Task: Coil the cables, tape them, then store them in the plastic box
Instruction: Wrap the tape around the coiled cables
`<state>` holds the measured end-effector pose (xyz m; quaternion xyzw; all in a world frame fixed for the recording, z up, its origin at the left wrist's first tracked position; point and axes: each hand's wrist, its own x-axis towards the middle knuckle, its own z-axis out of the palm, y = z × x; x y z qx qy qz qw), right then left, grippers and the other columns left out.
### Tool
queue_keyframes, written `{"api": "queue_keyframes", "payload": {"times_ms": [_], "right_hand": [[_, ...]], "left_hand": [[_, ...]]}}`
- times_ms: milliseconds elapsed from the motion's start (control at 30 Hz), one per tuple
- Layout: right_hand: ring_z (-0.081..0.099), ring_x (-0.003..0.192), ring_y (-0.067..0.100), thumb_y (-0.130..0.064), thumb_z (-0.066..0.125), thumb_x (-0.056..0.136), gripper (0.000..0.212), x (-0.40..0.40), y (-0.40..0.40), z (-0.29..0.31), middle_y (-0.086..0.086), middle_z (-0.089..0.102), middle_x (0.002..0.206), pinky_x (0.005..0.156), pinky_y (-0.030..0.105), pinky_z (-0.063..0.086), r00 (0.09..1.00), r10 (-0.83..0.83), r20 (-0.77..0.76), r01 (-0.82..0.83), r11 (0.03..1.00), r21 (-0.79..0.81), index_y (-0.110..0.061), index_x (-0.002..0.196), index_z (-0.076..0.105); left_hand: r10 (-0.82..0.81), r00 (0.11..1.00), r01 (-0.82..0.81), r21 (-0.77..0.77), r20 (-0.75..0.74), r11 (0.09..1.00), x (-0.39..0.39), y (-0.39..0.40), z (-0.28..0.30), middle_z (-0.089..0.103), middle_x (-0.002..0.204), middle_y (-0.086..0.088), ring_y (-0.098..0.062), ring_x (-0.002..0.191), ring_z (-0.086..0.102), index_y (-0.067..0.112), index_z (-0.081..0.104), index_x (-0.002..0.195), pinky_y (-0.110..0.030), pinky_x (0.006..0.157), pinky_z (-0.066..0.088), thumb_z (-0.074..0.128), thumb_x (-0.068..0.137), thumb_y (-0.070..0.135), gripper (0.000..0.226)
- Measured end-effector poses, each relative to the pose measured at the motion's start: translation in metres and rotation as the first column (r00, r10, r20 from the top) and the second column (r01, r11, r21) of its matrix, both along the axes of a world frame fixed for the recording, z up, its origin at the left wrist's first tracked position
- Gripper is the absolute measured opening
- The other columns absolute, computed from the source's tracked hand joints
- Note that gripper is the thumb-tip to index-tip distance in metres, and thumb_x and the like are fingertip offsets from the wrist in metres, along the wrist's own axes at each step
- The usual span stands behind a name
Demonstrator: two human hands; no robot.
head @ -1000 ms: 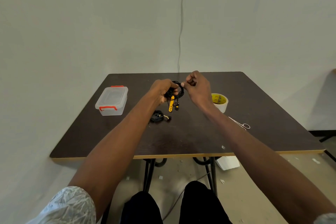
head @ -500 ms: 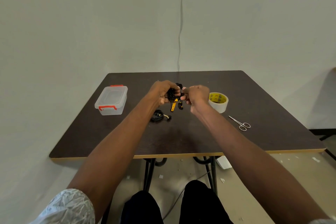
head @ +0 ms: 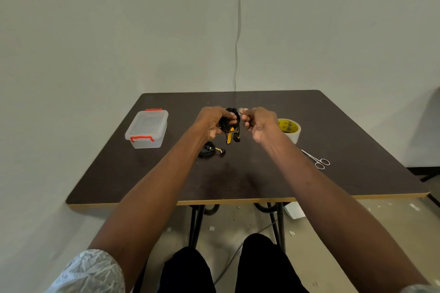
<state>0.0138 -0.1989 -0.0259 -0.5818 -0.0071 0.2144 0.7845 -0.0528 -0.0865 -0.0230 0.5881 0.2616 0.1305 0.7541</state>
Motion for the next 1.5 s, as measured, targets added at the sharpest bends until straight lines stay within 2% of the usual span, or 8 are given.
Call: {"api": "queue_keyframes", "payload": {"times_ms": [100,267,367,467,567,733,1067,1500], "right_hand": [[0.057,0.040,0.013,0.007,0.056,0.089,0.022,0.002,-0.001,-0.002,0.011,0.066,0.081,0.039,0.023,0.038,0.954,-0.067,0.291,0.088,0.994,-0.059,-0.013,0.084,0.048],[0.053,0.062,0.013,-0.001,0.062,0.088,0.024,0.014,-0.005,0.006,0.004,0.056,0.081,0.044,0.025,0.045,0.773,0.076,0.629,0.098,0.966,-0.237,-0.017,0.082,0.046],[0.051,0.057,0.010,-0.002,0.062,0.089,0.020,0.022,-0.008,0.013,0.004,0.054,0.078,0.042,0.023,0.041,0.751,0.252,0.611,0.005,0.922,-0.387,-0.016,0.086,0.048],[0.042,0.037,0.003,-0.002,0.061,0.090,0.015,0.026,-0.011,0.018,0.004,0.053,0.078,0.038,0.020,0.036,0.739,0.416,0.530,-0.120,0.855,-0.505,-0.011,0.095,0.049],[0.039,0.034,0.004,-0.003,0.062,0.091,0.015,0.026,-0.013,0.018,0.003,0.053,0.078,0.035,0.018,0.032,0.736,0.459,0.498,-0.158,0.832,-0.533,-0.010,0.098,0.050],[0.041,0.037,0.009,-0.003,0.066,0.088,0.020,0.027,-0.015,0.017,0.006,0.053,0.078,0.037,0.021,0.034,0.746,0.424,0.513,-0.160,0.862,-0.480,-0.008,0.097,0.050],[0.045,0.037,0.010,-0.005,0.069,0.087,0.021,0.023,-0.018,0.019,0.006,0.055,0.075,0.040,0.019,0.036,0.719,0.438,0.540,-0.157,0.859,-0.487,-0.009,0.096,0.050],[0.067,0.053,0.018,-0.002,0.053,0.092,0.015,0.011,-0.015,0.009,0.008,0.061,0.088,0.047,0.017,0.045,0.488,0.426,0.762,0.120,0.832,-0.541,-0.015,0.092,0.045]], "left_hand": [[-0.064,0.998,0.064,0.000,0.000,0.998,0.000,0.001,-0.003,0.070,0.093,-0.024,-0.026,0.075,0.068,-0.008,0.066,0.098,-0.043,0.084,0.057,0.066,0.073,-0.008,0.025],[-0.184,0.983,0.183,0.013,0.024,0.983,-0.006,0.002,-0.001,0.067,0.079,-0.013,-0.018,0.064,0.065,0.000,0.064,0.094,-0.028,0.064,0.056,0.061,0.081,-0.005,0.014],[-0.261,0.965,0.259,0.077,0.022,0.963,-0.008,0.004,0.003,0.067,0.075,-0.010,-0.016,0.064,0.064,0.002,0.063,0.094,-0.026,0.065,0.057,0.059,0.087,-0.005,0.011],[-0.295,0.954,0.292,0.067,0.047,0.954,-0.008,0.009,0.004,0.070,0.081,-0.013,-0.020,0.073,0.067,0.000,0.055,0.115,-0.035,0.082,0.057,0.061,0.085,-0.009,0.032],[-0.316,0.948,0.310,0.103,0.048,0.945,-0.008,0.009,0.005,0.070,0.088,-0.016,-0.026,0.083,0.065,0.004,0.059,0.115,-0.044,0.096,0.049,0.063,0.083,-0.009,0.034],[-0.232,0.972,0.222,0.159,0.042,0.962,-0.006,0.007,0.008,0.067,0.079,-0.015,-0.020,0.068,0.065,-0.005,0.066,0.097,-0.031,0.077,0.057,0.062,0.085,-0.009,0.013],[-0.233,0.970,0.239,0.101,-0.069,0.966,-0.004,0.010,0.011,0.065,0.082,-0.013,-0.020,0.073,0.063,0.002,0.065,0.087,-0.032,0.074,0.055,0.065,0.084,-0.004,0.007],[-0.174,0.982,0.175,0.006,-0.067,0.985,-0.003,0.010,0.010,0.070,0.073,-0.008,-0.015,0.065,0.065,0.002,0.068,0.079,-0.030,0.074,0.057,0.072,0.079,0.002,0.004]]}}
